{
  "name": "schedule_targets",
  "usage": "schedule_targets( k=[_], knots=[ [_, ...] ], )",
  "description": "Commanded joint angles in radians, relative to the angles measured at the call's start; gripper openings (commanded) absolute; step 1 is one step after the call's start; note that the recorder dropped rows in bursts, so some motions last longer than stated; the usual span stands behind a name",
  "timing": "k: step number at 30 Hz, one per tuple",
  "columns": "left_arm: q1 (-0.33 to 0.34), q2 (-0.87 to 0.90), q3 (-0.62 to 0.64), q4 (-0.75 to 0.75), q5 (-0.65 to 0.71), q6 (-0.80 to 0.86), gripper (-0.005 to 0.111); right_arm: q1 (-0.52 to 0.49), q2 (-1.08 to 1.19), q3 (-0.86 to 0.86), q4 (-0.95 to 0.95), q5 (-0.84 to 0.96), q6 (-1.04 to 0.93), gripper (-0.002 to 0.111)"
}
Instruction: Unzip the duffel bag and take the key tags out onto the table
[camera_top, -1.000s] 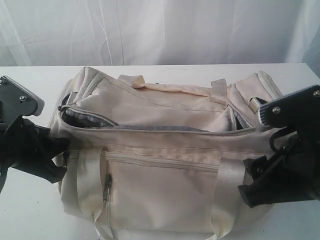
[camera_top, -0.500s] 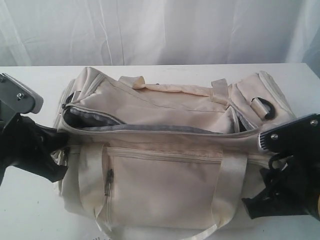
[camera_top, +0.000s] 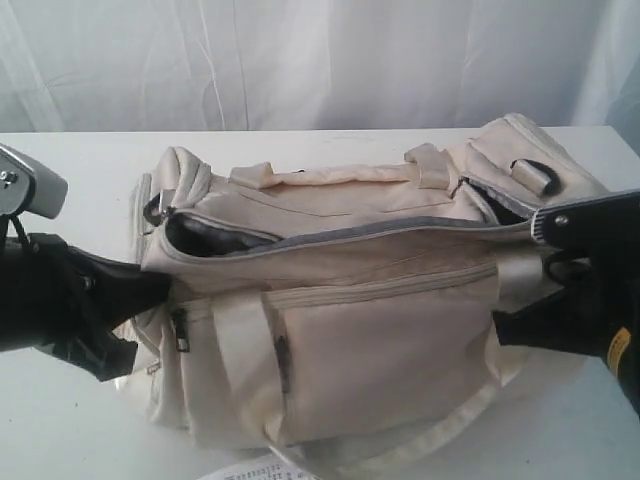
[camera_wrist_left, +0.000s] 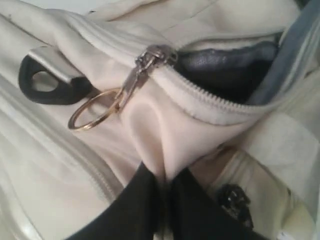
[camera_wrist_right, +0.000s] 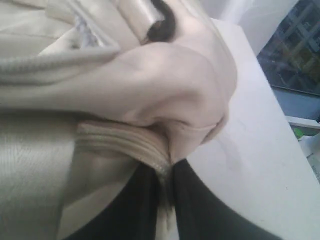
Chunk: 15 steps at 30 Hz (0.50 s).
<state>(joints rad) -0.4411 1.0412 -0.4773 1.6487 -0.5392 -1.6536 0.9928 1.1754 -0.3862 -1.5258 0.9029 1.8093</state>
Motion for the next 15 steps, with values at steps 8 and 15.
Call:
schedule_targets(
  k=[8, 15],
  knots=[
    [0.001, -0.017, 0.071, 0.028, -0.276, -0.043, 0.005, -0.364, 0.033, -0.107, -0.219, -0.239, 0.295, 0.007],
    [0.001, -0.017, 0.054, 0.054, -0.201, -0.024, 0.075, -0.364, -0.113, -0.14, -0.219, -0.341, 0.07, 0.041]
  ],
)
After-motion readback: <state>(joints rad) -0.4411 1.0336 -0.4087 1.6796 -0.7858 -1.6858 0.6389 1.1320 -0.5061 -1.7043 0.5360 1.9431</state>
